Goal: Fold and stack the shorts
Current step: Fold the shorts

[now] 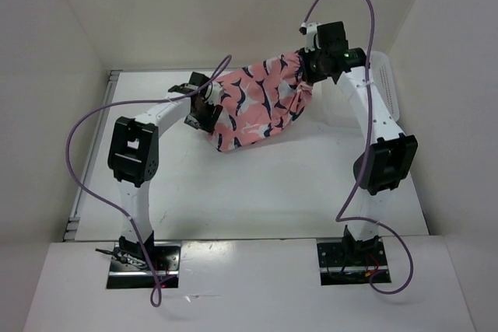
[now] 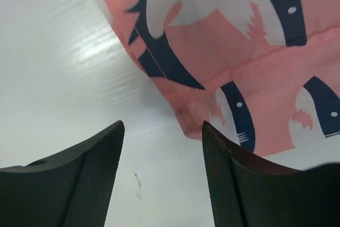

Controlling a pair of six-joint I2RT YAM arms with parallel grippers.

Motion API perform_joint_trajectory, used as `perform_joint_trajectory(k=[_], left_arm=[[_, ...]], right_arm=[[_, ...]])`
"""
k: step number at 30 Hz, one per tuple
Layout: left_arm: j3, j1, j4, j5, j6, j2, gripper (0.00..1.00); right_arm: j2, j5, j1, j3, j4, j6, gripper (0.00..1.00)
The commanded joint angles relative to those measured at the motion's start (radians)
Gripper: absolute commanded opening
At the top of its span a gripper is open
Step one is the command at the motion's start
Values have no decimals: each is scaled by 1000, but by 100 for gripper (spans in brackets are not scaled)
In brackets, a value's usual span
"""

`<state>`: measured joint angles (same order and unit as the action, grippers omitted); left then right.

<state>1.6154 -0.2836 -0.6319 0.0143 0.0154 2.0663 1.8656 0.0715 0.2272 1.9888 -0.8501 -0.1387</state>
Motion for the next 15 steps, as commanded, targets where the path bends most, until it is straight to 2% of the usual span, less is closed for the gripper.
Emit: perform_joint_trajectory(k=[1,7,11,15], left_arm=[[67,-5,41,10,-15,66,68],[159,-5,41,127,-15,169,66],[155,-5,32,157,-15,189,55],[141,-5,55,212,-15,189,44]], right_arm=[[82,14,29,97,-67,-12,0],[196,-45,112,185,-95,13,0],[269,-45,130,247,-95,86,0],[340,-55,199,337,-84,122,0]])
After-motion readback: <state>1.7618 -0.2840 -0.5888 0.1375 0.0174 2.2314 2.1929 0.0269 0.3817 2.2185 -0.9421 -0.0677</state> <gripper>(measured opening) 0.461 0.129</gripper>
